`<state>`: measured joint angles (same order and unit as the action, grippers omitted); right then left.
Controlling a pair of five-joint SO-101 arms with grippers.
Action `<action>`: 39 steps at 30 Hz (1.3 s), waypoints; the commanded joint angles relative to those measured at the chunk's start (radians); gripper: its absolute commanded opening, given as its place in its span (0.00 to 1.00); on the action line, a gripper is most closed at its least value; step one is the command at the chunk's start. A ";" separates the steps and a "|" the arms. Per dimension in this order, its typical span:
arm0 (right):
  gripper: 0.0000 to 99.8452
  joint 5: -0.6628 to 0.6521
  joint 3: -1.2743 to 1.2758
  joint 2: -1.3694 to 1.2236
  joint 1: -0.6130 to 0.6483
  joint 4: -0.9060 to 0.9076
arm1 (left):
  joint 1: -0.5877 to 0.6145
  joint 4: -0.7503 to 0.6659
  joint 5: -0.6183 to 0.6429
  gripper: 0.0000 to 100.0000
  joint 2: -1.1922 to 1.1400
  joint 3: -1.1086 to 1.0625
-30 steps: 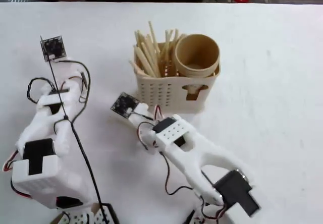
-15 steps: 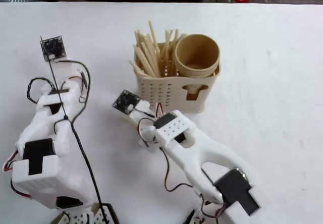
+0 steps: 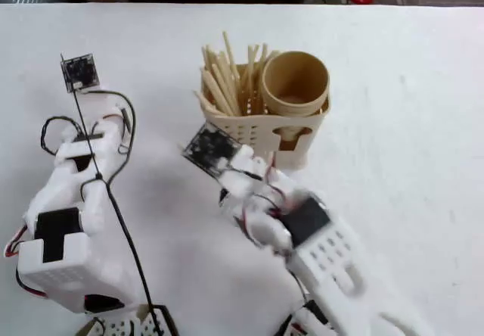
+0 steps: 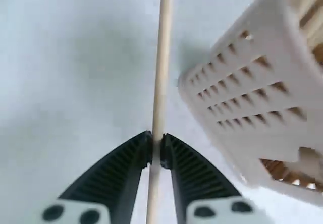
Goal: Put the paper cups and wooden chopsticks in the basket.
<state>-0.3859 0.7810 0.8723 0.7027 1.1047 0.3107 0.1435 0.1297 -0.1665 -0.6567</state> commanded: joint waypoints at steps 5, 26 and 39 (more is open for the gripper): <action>0.02 0.012 -0.025 0.297 -0.007 -0.372 | -0.018 -0.020 -0.057 0.05 0.007 0.044; 0.02 0.318 -0.307 -0.236 -0.248 -0.969 | -0.018 -0.020 -0.060 0.05 0.007 0.044; 0.03 0.322 -0.144 -0.248 -0.266 -1.021 | -0.019 -0.020 -0.060 0.05 0.007 0.044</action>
<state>-0.0744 0.6475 0.6252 0.4480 0.1089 0.3030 0.1435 0.0852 -0.1665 -0.6567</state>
